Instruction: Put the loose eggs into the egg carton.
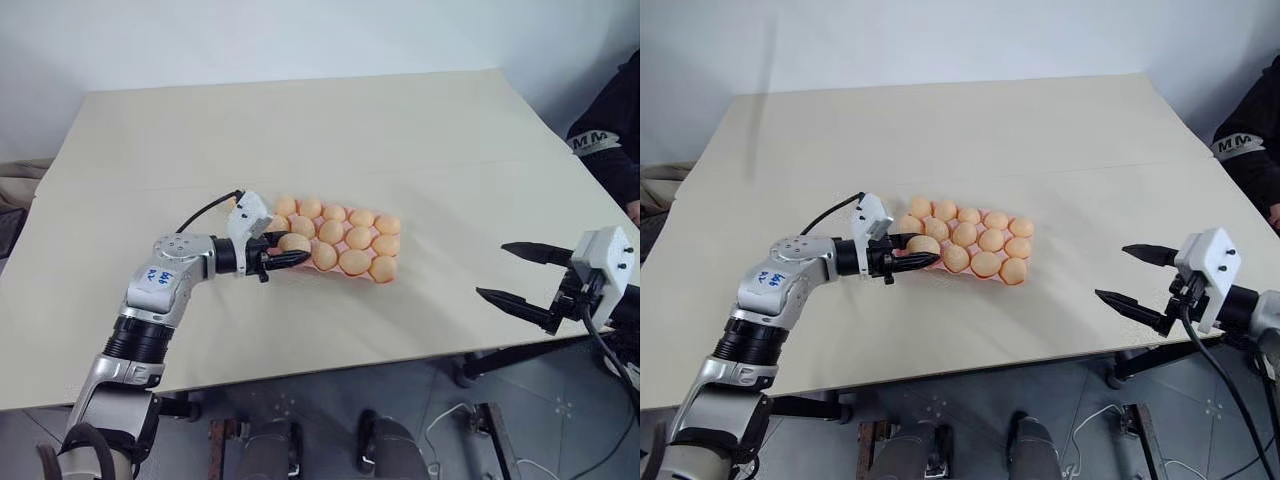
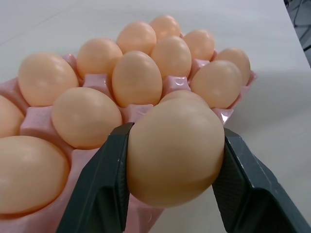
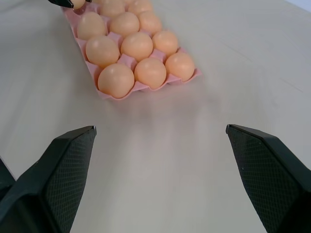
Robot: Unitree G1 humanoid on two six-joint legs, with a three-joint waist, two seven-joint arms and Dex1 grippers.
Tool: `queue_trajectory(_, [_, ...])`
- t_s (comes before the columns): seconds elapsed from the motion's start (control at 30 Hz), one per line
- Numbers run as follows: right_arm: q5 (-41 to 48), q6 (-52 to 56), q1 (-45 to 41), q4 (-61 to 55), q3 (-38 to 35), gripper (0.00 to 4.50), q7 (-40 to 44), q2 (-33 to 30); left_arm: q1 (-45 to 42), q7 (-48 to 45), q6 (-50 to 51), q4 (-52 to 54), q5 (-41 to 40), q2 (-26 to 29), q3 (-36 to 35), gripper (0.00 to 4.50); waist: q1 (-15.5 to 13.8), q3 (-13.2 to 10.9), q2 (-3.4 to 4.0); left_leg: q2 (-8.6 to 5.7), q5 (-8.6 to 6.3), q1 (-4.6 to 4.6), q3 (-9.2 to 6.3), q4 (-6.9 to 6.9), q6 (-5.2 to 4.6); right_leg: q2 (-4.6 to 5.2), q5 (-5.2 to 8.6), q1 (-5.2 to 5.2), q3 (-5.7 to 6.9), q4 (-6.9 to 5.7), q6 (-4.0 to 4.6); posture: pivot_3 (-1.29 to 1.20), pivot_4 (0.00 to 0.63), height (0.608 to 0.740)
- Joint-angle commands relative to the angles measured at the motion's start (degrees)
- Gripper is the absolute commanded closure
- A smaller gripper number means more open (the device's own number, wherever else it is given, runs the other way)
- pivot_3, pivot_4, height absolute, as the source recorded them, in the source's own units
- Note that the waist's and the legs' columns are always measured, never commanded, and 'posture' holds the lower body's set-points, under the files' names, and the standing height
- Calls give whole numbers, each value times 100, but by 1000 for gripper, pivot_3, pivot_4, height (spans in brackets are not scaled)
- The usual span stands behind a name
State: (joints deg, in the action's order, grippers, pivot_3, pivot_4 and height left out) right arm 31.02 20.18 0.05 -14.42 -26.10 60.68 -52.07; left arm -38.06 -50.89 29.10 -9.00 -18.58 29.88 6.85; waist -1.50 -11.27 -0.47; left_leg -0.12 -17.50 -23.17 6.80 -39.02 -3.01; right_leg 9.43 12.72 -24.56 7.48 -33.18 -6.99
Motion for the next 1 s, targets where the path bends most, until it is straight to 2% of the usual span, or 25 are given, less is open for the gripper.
queue_trajectory(0.03, [127,-62,142,-209,-325,0,-52,51,-171,6,-222,-118,118,-93,-42,2572,-2,0,0,0,0,0,-1,0,0,0,0,0,1,0,0,0,150,740])
queue_trajectory(0.3, [92,-122,159,-123,-313,0,-21,40,-277,181,-288,-218,176,-298,-205,9,-2,0,0,-1,0,0,-1,-1,-3,1,-1,0,1,0,-2,0,150,740])
queue_trajectory(0.43, [73,-127,44,-30,-218,0,28,6,-255,284,-224,-35,134,-268,-341,9,4,0,0,-1,1,0,0,-1,-5,1,-1,0,0,-1,-2,0,150,740])
queue_trajectory(0.63, [20,-172,-300,271,-25,0,231,-73,27,842,-12,695,-15,14,-1115,9,16,0,0,0,1,1,-1,-2,-4,1,-2,0,-1,-3,-2,0,150,740])
queue_trajectory(0.8, [-46,-261,-629,574,203,0,419,-103,864,1488,173,1652,-112,244,-2067,9,48,-1,1,2,7,2,-1,-1,-14,0,-2,0,-1,-3,-2,0,150,740])
queue_trajectory(1.0, [-134,-368,-1007,969,502,0,663,-148,2161,2470,250,2724,-76,52,-3104,9,13,-1,1,1,-2,2,-2,-1,1,12,-2,0,-4,-1,-2,0,150,740])
